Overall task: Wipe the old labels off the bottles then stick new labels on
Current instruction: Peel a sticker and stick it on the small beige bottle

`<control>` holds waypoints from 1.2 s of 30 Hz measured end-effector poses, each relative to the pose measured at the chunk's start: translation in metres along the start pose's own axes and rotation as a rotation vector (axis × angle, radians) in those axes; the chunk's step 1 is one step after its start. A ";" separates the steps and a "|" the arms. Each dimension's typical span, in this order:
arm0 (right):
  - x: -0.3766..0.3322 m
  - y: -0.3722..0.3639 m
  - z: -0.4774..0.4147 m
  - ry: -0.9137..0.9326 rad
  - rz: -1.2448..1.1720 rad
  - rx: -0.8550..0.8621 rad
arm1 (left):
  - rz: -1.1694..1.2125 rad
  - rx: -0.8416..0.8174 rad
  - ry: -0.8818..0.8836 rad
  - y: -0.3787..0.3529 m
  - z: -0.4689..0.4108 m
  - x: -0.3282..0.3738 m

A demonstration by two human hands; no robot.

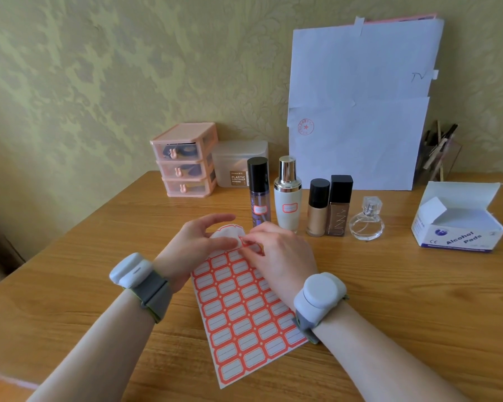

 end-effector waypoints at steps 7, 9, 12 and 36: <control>-0.003 0.002 0.000 0.010 -0.010 -0.012 | -0.016 -0.004 0.011 0.002 0.001 0.003; -0.004 0.002 0.001 0.018 0.007 -0.006 | -0.019 0.000 0.022 0.002 0.001 0.002; -0.005 0.002 0.000 0.026 0.029 -0.009 | -0.030 0.007 0.030 0.002 0.002 0.002; 0.002 -0.001 -0.001 -0.015 -0.018 -0.017 | -0.035 0.019 0.005 -0.001 0.003 0.009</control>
Point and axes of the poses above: each hand's wrist, its own z-axis away from the middle knuckle, its own y-axis out of the back of the hand, x = y × z, the point moved 10 cm from there along -z, towards the middle knuckle, and after that the axes turned 2 degrees about -y, right-handed, at the moved point
